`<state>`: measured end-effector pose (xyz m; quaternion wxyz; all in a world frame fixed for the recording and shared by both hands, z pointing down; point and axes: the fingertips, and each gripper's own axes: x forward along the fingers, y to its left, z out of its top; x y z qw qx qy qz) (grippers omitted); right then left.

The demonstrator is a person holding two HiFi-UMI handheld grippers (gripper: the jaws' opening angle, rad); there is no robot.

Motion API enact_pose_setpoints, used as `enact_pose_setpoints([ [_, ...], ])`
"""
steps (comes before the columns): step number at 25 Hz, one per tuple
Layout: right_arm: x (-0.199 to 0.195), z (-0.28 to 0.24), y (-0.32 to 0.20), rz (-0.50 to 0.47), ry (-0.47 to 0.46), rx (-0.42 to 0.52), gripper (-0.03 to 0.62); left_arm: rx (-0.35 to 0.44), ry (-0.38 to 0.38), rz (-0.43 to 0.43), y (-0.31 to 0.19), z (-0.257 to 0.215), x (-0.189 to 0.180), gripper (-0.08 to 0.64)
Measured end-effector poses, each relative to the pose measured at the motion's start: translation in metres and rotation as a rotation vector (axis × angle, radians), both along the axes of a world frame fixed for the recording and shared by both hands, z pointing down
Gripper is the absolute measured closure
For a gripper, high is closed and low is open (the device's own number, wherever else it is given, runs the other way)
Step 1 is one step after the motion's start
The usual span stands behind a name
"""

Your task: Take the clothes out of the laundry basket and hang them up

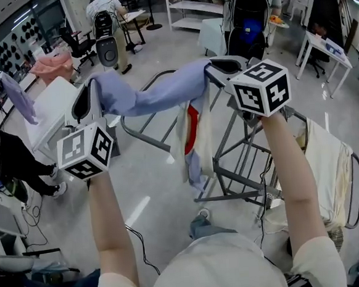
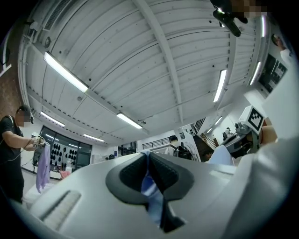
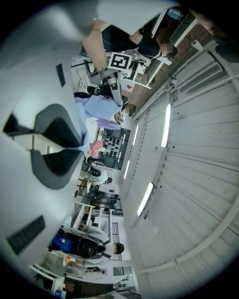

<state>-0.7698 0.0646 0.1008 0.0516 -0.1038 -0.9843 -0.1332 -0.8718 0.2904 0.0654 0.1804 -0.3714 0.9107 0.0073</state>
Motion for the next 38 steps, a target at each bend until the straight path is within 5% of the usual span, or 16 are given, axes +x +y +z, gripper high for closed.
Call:
enact_pose_setpoints([
  [12, -0.072, -0.009, -0.182, 0.323, -0.057, -0.041, 0.581, -0.032, -0.029, 0.195, -0.177, 0.004, -0.126, 0.534],
  [20, -0.002, 0.052, -0.316, 0.603, 0.009, -0.192, 0.581, -0.106, 0.051, 0.397, -0.349, 0.049, -0.124, 0.532],
  [34, 0.064, 0.225, -0.381, 0.892, 0.249, -0.438, 0.581, -0.376, 0.268, 0.604, -0.543, 0.199, -0.136, 0.534],
  [35, 0.069, 0.238, -0.382, 0.917, 0.269, -0.45, 0.581, -0.432, 0.306, 0.634, -0.553, 0.218, -0.132, 0.512],
  [38, 0.086, 0.277, -0.382, 1.0, 0.329, -0.494, 0.58, -0.586, 0.418, 0.746, -0.564, 0.271, -0.109, 0.176],
])
